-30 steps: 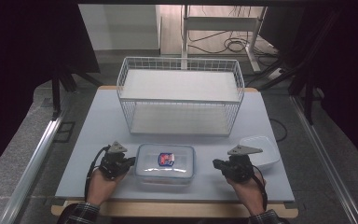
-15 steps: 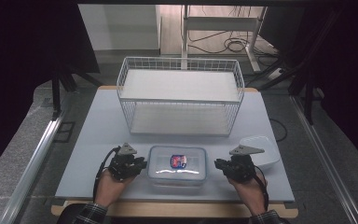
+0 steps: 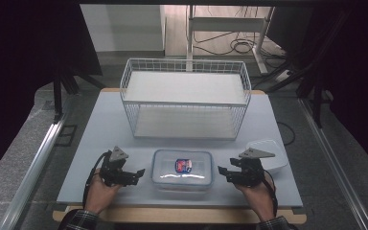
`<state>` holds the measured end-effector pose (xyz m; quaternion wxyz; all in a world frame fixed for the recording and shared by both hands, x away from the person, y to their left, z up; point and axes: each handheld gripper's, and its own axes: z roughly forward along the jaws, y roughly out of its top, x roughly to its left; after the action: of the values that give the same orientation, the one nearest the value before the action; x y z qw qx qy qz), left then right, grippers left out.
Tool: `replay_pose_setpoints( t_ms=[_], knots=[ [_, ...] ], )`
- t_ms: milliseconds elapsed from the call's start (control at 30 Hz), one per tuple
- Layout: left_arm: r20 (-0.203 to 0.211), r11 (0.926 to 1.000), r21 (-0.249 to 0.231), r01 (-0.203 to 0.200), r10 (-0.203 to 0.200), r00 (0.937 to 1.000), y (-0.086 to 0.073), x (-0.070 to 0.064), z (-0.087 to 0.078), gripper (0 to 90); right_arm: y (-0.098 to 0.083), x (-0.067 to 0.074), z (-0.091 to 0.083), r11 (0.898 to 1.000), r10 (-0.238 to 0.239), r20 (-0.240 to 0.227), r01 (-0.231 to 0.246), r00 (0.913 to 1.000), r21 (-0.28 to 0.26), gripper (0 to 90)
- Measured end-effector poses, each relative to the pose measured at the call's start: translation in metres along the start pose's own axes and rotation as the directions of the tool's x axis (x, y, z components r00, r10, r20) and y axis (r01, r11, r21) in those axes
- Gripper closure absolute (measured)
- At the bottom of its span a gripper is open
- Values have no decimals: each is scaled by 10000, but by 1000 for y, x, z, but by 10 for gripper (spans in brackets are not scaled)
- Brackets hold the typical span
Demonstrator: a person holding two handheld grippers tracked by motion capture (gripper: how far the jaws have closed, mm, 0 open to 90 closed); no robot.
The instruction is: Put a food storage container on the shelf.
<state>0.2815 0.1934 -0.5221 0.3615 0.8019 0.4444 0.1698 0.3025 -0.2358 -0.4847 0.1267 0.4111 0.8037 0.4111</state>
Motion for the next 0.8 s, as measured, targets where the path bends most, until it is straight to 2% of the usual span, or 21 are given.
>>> replay_pose_setpoints(
  t_ms=[67, 133, 167, 267, 300, 433, 533, 567, 600, 633, 667, 733, 800],
  knots=[
    [204, 9998, -178, -66, 69, 9998, -2, 3, 0, 33, 1, -1, 0, 9999, 38, -113, -39, 9999, -145, 280],
    [250, 9997, -220, -78, 83, 9997, -2, 4, -1, 29, 1, -1, 0, 9998, 21, -161, -24, 9999, -205, 266],
    [304, 9997, -249, 3, 5, 9995, -2, 5, -2, 28, 1, 0, 1, 9997, -45, -241, 39, 9997, -258, 225],
    [477, 9993, -337, 139, -123, 9988, -1, 6, -6, 29, 1, 1, 1, 9995, -59, -319, 49, 9995, -305, 191],
    [592, 9986, -454, 258, -231, 9980, 0, 5, -8, 30, 2, 2, 2, 9994, -119, -458, 103, 9989, -345, 157],
    [1043, 9972, -667, 323, -252, 9942, 8, 1, -17, 27, 5, 7, 1, 9988, -229, -624, 202, 9978, -447, 90],
    [1204, 9973, -691, 241, -156, 9926, 13, -2, -19, 21, 7, 9, 1, 9985, -210, -744, 171, 9970, -527, 73],
    [1657, 9967, -777, 250, -118, 9861, 19, -7, -21, 20, 8, 13, 2, 9989, -206, -942, 165, 9953, -445, 35],
    [1657, 9967, -777, 250, -118, 9861, 19, -7, -21, 19, 8, 13, 2, 9989, -206, -942, 165, 9953, -445, 35],
    [2148, 9965, -793, 269, -93, 9766, 25, -12, -19, 19, 10, 19, 4, 9993, -246, -976, 217, 9949, -310, 0],
    [2148, 9965, -793, 269, -93, 9766, 25, -12, -19, 19, 10, 21, 5, 9994, -223, -955, 196, 9952, -283, 0],
    [2494, 9982, -598, 87, 65, 9684, 33, -21, -13, 19, 12, 24, 7, 9998, -119, -1254, 99, 9920, -162, 0],
    [2569, 9986, -533, 47, 92, 9664, 35, -22, -10, 17, 13, 26, 8, 9999, -77, -1401, 65, 9901, -93, 0]
  ],
)
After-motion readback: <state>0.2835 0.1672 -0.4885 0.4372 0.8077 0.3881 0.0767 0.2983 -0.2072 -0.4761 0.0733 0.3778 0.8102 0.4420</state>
